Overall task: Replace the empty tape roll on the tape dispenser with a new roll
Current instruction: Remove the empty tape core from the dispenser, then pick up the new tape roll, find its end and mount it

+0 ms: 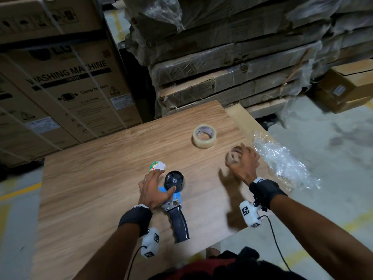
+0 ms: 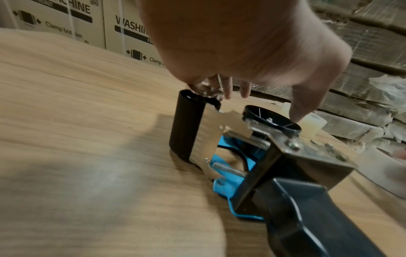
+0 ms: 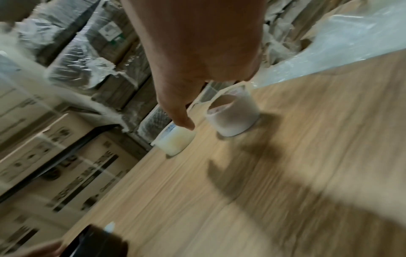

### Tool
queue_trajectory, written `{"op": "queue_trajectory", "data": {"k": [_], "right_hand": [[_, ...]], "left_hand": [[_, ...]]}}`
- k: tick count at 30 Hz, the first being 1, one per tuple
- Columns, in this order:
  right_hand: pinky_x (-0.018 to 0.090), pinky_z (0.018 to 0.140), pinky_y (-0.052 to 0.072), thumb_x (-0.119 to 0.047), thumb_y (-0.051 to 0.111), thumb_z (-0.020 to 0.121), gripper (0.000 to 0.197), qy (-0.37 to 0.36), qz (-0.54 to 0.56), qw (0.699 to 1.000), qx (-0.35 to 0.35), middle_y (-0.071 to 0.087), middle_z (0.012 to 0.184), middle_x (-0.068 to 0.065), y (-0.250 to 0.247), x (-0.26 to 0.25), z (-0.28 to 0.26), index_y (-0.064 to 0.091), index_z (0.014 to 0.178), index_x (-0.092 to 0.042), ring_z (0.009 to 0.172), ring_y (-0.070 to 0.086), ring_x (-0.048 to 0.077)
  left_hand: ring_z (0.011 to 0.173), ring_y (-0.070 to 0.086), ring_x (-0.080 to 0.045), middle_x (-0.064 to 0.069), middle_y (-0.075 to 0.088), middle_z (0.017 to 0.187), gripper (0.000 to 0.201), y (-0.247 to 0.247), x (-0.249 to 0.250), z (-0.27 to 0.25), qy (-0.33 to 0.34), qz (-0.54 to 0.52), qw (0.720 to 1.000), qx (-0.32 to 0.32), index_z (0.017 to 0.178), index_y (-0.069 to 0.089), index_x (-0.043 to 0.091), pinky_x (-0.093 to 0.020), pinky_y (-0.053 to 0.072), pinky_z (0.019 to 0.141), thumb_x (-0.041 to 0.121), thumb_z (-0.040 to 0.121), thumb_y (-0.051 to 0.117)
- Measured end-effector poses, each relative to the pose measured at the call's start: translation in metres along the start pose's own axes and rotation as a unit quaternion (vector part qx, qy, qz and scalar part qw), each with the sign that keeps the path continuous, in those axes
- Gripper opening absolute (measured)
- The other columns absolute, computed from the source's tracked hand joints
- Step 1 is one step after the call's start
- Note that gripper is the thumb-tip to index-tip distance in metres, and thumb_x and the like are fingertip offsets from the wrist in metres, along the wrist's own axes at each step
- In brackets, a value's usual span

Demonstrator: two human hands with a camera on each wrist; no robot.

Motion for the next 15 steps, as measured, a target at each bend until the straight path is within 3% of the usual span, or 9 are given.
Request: {"op": "queue_trajectory", "data": {"k": [3,5,7,9,11,13,15], "right_hand": [[0.045,0.104,0.042,-0.039,0.085,0.071,0.071,-0.107,0.025,0.994,-0.002,0.059,0.122,0.012,0.008,-0.026,-0.021,0.061,0.134,-0.019,0.12,0.048,0.03],[0.035,0.089,0.051,-0.035,0.088,0.074,0.051,-0.133,0.074,0.985,-0.083,0.07,0.11,0.01,0.019,-0.042,-0.039,0.071,0.118,-0.015,0.098,0.063,0.024],[0.038,0.081,0.059,-0.042,0.088,0.073,0.039,-0.123,0.097,0.968,-0.194,0.077,0.096,0.004,0.035,-0.054,-0.06,0.076,0.099,-0.015,0.083,0.069,0.018],[0.037,0.08,0.061,-0.058,0.086,0.066,0.048,-0.101,0.079,0.951,-0.282,0.079,0.083,0.001,0.054,-0.06,-0.081,0.078,0.084,-0.014,0.077,0.072,0.016],[0.031,0.072,0.059,-0.074,0.082,0.06,0.071,-0.07,0.049,0.925,-0.37,0.079,0.079,0.008,0.069,-0.064,-0.102,0.079,0.08,-0.006,0.068,0.07,0.015],[0.03,0.071,0.06,-0.073,0.084,0.058,0.077,-0.019,0.042,0.893,-0.449,0.08,0.083,0.012,0.079,-0.066,-0.122,0.08,0.086,-0.002,0.07,0.071,0.015],[0.027,0.074,0.062,-0.065,0.089,0.061,0.069,0.022,0.057,0.86,-0.506,0.08,0.086,0.01,0.088,-0.067,-0.14,0.08,0.089,-0.002,0.076,0.074,0.015]], "left_hand": [[0.115,0.055,-0.023,0.003,0.059,0.124,0.074,-0.004,-0.009,-0.003,0.002,-0.033,0.999,0.021,0.123,0.059,0.03,-0.047,0.04,0.099,0.069,0.061,0.062],[0.113,0.056,-0.024,0.002,0.06,0.121,0.073,-0.009,-0.016,-0.007,0.002,-0.043,0.998,0.037,0.123,0.06,0.028,-0.046,0.04,0.099,0.068,0.062,0.061],[0.116,0.054,-0.022,0.001,0.06,0.123,0.075,-0.015,-0.023,-0.011,-0.012,-0.046,0.998,0.048,0.124,0.06,0.027,-0.041,0.036,0.099,0.068,0.062,0.059],[0.116,0.053,-0.019,0.002,0.059,0.125,0.076,-0.022,-0.029,-0.016,-0.029,-0.053,0.997,0.051,0.125,0.061,0.026,-0.038,0.034,0.097,0.068,0.062,0.057],[0.116,0.055,-0.019,0.002,0.059,0.124,0.075,-0.024,-0.039,-0.021,-0.043,-0.067,0.996,0.049,0.125,0.061,0.024,-0.04,0.038,0.099,0.068,0.063,0.058],[0.114,0.057,-0.02,0.001,0.061,0.121,0.073,-0.025,-0.051,-0.025,-0.052,-0.083,0.994,0.049,0.124,0.061,0.022,-0.043,0.042,0.101,0.066,0.066,0.06],[0.11,0.058,-0.021,-0.001,0.062,0.115,0.073,-0.025,-0.06,-0.03,-0.06,-0.102,0.992,0.046,0.126,0.061,0.019,-0.04,0.044,0.099,0.064,0.068,0.063]]}}
Point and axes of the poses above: each hand's wrist, its own z-axis towards the middle knuckle, its own y-axis out of the palm, x = y × z, the point moved 2 cm from there along z, towards the middle knuckle
